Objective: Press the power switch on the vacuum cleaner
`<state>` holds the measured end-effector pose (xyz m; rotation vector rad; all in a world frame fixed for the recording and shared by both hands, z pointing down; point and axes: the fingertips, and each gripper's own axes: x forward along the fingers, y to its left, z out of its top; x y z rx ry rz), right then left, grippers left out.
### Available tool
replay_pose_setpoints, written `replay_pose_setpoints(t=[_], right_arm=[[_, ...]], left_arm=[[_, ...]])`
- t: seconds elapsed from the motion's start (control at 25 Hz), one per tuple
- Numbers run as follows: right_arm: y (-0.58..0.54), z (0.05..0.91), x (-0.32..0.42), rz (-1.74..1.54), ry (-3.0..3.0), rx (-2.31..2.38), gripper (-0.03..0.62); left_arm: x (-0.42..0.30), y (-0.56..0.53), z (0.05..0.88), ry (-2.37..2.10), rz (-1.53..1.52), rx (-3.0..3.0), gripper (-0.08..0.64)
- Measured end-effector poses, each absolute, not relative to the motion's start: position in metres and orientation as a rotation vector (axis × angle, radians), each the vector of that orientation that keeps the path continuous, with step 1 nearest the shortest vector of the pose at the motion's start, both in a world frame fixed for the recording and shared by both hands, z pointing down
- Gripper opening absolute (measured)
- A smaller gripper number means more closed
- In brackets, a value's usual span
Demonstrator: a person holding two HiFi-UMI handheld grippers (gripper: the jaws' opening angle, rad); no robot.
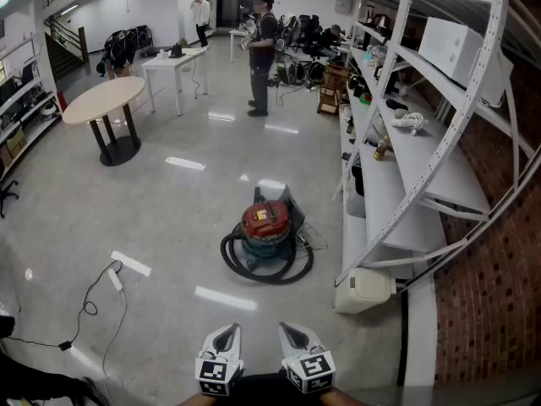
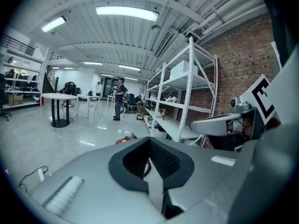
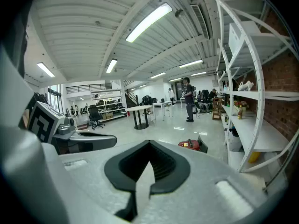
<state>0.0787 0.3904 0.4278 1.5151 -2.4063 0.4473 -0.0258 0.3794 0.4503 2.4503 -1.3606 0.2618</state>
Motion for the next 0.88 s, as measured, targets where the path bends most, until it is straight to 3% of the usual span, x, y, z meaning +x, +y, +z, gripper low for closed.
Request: replay_pose_setpoints(t=[0.88], right_arm=[[0.392,0.429,0.060,0.487,-2.400,1.549,-0.009]], left_arm=[[-0.045,0.381,0.457,-1.331,0.260,2.478,0.015]])
